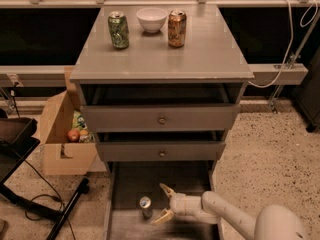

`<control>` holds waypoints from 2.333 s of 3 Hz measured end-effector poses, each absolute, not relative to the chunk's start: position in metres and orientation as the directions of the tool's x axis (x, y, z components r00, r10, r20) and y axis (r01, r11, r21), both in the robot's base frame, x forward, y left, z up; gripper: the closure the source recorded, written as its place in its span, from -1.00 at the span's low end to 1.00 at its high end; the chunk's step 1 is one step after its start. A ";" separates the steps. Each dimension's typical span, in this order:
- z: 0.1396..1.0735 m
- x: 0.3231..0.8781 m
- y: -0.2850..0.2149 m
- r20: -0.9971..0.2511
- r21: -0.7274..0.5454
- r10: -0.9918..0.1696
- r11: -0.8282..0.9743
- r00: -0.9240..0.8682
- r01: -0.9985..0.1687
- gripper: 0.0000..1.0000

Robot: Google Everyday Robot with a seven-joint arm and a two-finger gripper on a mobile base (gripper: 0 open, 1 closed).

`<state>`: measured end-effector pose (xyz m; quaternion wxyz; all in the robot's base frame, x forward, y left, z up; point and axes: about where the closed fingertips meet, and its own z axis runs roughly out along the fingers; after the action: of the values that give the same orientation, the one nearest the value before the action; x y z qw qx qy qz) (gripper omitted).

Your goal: Place redbull can into bottom drawer

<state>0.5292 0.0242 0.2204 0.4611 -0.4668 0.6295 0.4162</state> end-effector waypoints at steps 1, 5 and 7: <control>0.250 0.526 -0.009 -0.905 0.189 -0.328 0.262 -0.271 -0.947 -1.00; 0.372 0.521 -0.056 -0.773 0.141 -0.503 0.459 -0.387 -0.877 -1.00; 0.434 0.499 -0.129 -0.687 -0.023 -0.641 0.490 -0.342 -0.871 -1.00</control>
Offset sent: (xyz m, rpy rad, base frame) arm -0.0259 -0.0845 0.2126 -0.4230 0.2947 -0.1405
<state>0.4986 -0.1286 0.4341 0.3244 -0.4728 0.7998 0.1774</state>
